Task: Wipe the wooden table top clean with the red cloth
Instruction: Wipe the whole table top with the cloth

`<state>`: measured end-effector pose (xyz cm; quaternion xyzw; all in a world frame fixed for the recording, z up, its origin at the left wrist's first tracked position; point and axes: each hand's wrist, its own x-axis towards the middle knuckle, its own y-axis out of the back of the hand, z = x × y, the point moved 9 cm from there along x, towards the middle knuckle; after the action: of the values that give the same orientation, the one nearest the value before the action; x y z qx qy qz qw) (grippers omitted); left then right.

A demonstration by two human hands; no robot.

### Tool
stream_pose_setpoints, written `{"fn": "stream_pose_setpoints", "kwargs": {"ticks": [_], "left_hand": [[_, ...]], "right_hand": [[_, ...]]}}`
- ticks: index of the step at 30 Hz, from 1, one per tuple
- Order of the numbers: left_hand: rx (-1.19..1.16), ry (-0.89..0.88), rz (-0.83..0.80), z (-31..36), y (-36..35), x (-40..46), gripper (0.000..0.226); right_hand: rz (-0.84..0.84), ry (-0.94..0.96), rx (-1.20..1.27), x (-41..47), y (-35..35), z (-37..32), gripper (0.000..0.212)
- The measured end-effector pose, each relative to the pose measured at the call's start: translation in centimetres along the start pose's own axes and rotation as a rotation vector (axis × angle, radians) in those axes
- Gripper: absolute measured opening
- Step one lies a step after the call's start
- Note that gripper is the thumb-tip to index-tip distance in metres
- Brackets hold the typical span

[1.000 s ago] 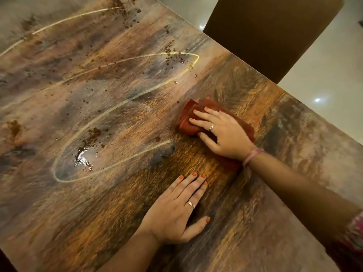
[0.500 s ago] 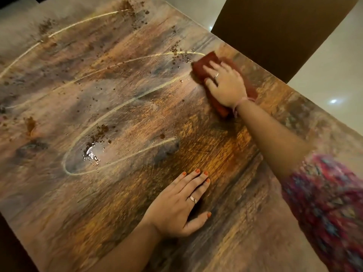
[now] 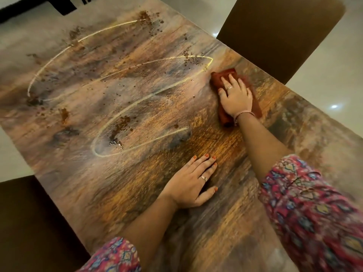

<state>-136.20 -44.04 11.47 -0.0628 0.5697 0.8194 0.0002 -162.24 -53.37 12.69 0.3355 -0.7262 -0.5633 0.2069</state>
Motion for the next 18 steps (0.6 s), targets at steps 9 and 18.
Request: {"fn": "stream_pose_setpoints", "kwargs": {"ticks": [9,18], "left_hand": [[-0.164,0.047,0.210,1.0,2.5,-10.7,0.040],[-0.338,0.451,0.347,-3.7,3.9,-20.0,0.043]], "right_hand": [[-0.292,0.964,-0.103,-23.4,-4.3,-8.6,0.049],[0.045,-0.025,0.021,-14.6,-2.8,-9.7,0.050]]}}
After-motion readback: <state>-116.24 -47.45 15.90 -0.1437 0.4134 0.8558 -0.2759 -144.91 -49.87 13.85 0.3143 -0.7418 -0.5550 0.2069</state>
